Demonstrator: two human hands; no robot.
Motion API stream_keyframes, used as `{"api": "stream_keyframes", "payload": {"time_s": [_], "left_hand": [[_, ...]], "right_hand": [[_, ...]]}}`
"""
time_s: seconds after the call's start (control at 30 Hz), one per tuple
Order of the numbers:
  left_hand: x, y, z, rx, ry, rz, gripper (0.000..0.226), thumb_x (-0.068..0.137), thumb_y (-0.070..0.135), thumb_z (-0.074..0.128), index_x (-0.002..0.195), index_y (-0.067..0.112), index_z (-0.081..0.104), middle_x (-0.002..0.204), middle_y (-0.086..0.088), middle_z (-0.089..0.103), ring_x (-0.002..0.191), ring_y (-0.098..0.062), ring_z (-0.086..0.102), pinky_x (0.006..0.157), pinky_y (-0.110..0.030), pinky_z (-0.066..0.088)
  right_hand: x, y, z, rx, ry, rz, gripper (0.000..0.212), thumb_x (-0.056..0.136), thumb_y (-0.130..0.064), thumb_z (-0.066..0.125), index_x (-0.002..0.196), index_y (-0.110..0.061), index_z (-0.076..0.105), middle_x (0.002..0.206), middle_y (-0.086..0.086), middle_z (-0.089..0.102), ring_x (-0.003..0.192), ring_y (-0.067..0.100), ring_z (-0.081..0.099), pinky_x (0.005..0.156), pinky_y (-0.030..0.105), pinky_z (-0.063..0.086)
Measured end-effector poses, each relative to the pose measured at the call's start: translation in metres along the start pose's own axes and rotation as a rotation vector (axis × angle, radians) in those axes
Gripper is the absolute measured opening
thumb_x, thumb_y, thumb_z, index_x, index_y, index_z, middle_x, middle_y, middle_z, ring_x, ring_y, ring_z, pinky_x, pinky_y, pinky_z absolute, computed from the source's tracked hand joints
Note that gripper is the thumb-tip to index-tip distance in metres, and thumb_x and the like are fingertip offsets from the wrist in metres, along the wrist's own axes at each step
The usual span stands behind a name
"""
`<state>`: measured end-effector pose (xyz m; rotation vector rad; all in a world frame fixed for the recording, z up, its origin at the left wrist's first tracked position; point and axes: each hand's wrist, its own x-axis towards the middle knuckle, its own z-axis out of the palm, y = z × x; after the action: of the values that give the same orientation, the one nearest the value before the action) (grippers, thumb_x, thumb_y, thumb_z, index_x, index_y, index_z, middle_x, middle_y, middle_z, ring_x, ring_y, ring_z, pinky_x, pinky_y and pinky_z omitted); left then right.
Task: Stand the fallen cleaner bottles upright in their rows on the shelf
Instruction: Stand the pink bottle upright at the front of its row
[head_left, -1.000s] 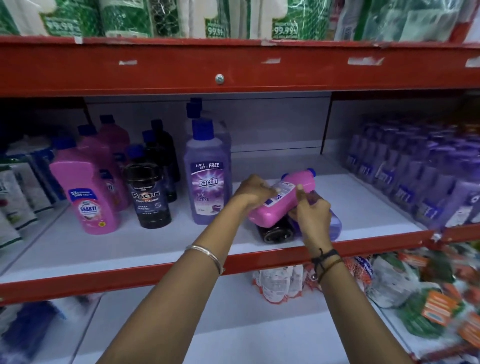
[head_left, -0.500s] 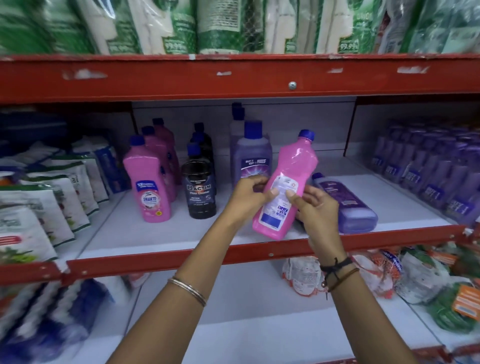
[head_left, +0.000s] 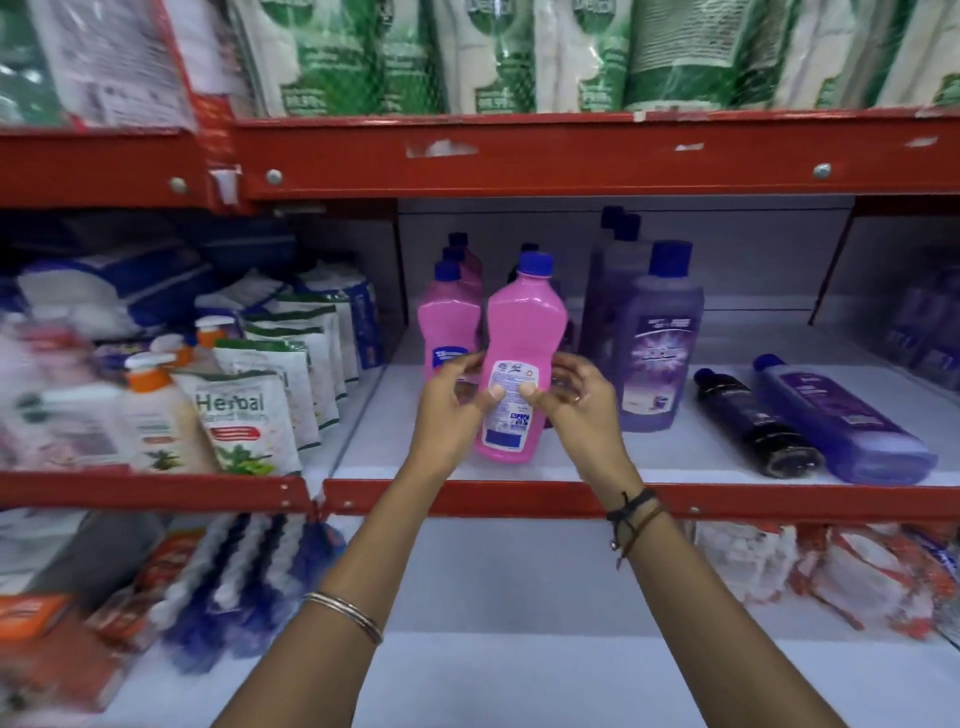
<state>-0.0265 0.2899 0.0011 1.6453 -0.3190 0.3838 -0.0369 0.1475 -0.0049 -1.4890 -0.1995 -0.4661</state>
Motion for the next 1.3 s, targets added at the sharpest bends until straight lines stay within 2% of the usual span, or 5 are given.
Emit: {"api": "stream_keyframes", "payload": {"time_s": [0.37, 0.67, 0.8, 1.0, 1.3], "left_hand": [[0.005, -0.047, -0.066, 0.049, 0.083, 0.024, 0.036, 0.084, 0.011, 0.062, 0.12, 0.01, 0.057, 0.115, -0.006, 0.064, 0.097, -0.015, 0.062, 0.073, -0.012, 0.051], [0.01, -0.054, -0.074, -0.125, 0.017, -0.039, 0.01, 0.092, 0.008, 0.048, 0.094, 0.013, 0.057, 0.095, -0.002, 0.062, 0.091, -0.018, 0.058, 0.087, -0.039, 0.052], [0.014, -0.054, -0.075, -0.219, -0.083, -0.096, 0.024, 0.091, 0.005, 0.049, 0.107, 0.023, 0.054, 0.111, 0.003, 0.061, 0.108, -0.017, 0.056, 0.094, -0.032, 0.047], [0.012, -0.05, -0.072, -0.202, -0.233, -0.104, 0.05, 0.082, 0.007, 0.063, 0.126, 0.012, 0.042, 0.123, -0.004, 0.057, 0.113, -0.011, 0.056, 0.097, -0.023, 0.048], [0.011, -0.053, -0.075, 0.06, 0.057, -0.014, 0.035, 0.092, 0.006, 0.047, 0.126, 0.014, 0.051, 0.119, -0.007, 0.057, 0.097, -0.008, 0.056, 0.072, -0.012, 0.053]], "right_hand": [[0.003, 0.036, 0.068, -0.005, -0.098, 0.033, 0.04, 0.074, -0.005, 0.074, 0.103, -0.018, 0.05, 0.106, 0.006, 0.066, 0.098, 0.021, 0.066, 0.086, 0.033, 0.056], [0.007, 0.047, 0.065, -0.18, -0.062, -0.052, 0.03, 0.084, -0.011, 0.065, 0.113, -0.016, 0.06, 0.116, 0.011, 0.059, 0.099, 0.017, 0.061, 0.081, 0.015, 0.052], [0.004, 0.047, 0.061, -0.114, -0.006, -0.029, 0.019, 0.083, -0.02, 0.066, 0.101, -0.019, 0.059, 0.097, 0.002, 0.066, 0.094, 0.02, 0.064, 0.089, 0.036, 0.055], [-0.001, 0.046, 0.066, -0.14, -0.181, -0.022, 0.041, 0.076, -0.059, 0.062, 0.106, -0.032, 0.068, 0.118, 0.011, 0.065, 0.106, 0.021, 0.065, 0.098, 0.048, 0.05], [0.004, 0.042, 0.065, -0.172, -0.079, -0.021, 0.024, 0.088, -0.018, 0.06, 0.111, -0.011, 0.06, 0.105, 0.009, 0.069, 0.099, 0.023, 0.066, 0.09, 0.048, 0.055]]}}
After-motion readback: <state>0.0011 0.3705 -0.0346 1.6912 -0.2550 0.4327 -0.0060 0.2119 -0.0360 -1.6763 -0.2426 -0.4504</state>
